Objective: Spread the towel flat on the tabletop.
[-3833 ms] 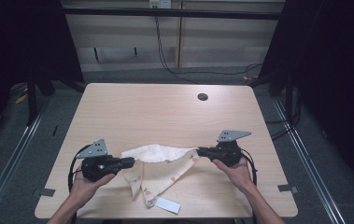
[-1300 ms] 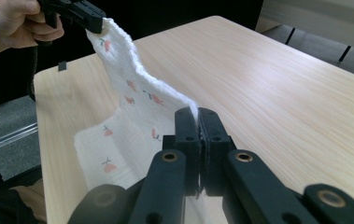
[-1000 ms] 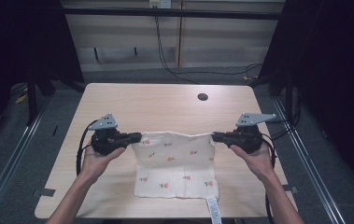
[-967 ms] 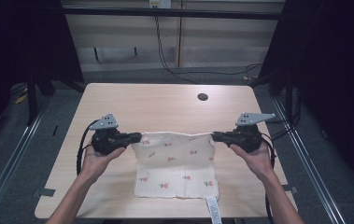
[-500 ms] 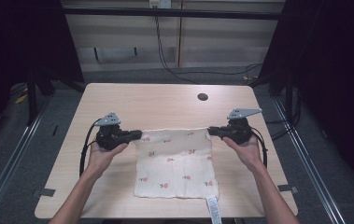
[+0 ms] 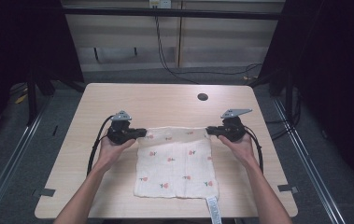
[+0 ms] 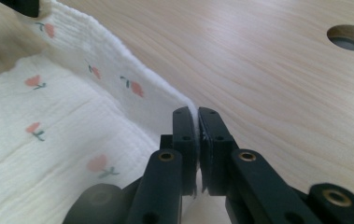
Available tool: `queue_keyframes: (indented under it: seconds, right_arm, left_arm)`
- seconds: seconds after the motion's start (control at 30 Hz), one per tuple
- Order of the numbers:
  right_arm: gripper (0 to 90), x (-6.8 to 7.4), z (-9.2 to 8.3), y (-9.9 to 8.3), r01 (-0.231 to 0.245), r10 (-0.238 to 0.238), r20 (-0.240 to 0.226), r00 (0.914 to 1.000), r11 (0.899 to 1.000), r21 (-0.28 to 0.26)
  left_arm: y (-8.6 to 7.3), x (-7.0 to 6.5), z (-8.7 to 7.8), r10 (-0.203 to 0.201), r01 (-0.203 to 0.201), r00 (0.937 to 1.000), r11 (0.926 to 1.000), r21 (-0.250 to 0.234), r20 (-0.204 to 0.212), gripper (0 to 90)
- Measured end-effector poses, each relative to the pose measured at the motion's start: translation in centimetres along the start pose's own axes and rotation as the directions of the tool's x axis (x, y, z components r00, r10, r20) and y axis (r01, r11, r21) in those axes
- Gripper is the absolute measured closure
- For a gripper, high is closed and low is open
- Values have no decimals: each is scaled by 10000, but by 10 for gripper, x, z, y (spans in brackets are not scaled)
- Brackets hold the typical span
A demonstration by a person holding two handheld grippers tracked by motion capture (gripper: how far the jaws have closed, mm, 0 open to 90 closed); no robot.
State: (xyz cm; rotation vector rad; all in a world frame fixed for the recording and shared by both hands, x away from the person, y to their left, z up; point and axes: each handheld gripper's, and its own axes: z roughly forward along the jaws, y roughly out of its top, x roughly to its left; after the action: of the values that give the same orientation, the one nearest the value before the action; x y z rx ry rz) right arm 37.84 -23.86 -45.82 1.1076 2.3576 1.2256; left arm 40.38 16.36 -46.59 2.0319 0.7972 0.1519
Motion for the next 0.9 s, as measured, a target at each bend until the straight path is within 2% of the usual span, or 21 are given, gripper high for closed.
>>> queue_keyframes:
  seconds: [0.07, 0.17, 0.2, 0.27, 0.33, 0.5, 0.57, 0.63, 0.7, 0.77, 0.8, 0.87, 0.9]
  right_arm:
    - [858, -3, 5, 0, -91, 92, -85, 9999, 9999, 116]
    - [806, -7, 12, 0, -250, 245, 179, 9995, 9993, 266]
    - [769, -9, 14, 0, -322, 310, 438, 9986, 9991, 272]
    - [739, -10, 15, 0, -385, 360, 655, 9972, 9985, 378]
    - [714, -11, 12, 1, -616, 613, 454, 9971, 9981, 59]
    - [695, -3, -1, 5, -358, 358, 286, 9989, 9994, -18]
    - [685, 0, -7, 5, -265, 265, 216, 9994, 9996, 18]
    - [681, 4, -14, 3, -287, 287, -33, 9996, 9996, 62]
    - [676, 9, -19, 0, -57, 60, -157, 9999, 9998, 179]
    - [674, 16, -23, -3, 54, -42, -406, 9992, 9995, 309]
    - [674, 21, -26, -5, 177, -164, -319, 9994, 9991, 390]
    - [674, 28, -29, -8, 209, -178, -703, 9974, 9988, 437]
    - [663, 34, -31, -10, 373, -341, -641, 9974, 9980, 504]
  left_arm:
    - [1, 0, 4, -43, 43, 10000, 10000, -14, 7, 850]
    - [2, 1, 7, 4, -5, 9999, 10000, -50, -129, 835]
    - [3, 1, 7, -24, 24, 9999, 10000, -4, -108, 825]
    - [4, 2, 7, -54, 53, 9996, 10000, -25, -289, 773]
    - [6, 2, 4, 63, -63, 9995, 10000, -19, -324, 743]
    - [10, 0, -9, 159, -162, 9979, 9999, -54, -621, 642]
    - [10, -2, -17, 435, -442, 9963, 9990, -76, -736, 642]
    - [8, -6, -22, 337, -343, 9985, 9993, -137, -440, 631]
    - [4, -11, -27, 536, -537, 9979, 9985, -33, -362, 630]
    - [-2, -17, -31, 555, -555, 9985, 9984, 57, -39, 630]
    - [-5, -20, -32, 386, -386, 9993, 9992, -76, 24, 628]
    - [-10, -26, -33, 236, -236, 9992, 9997, 2, 308, 595]
    - [-12, -32, -34, 425, -427, 9986, 9991, 56, 328, 579]
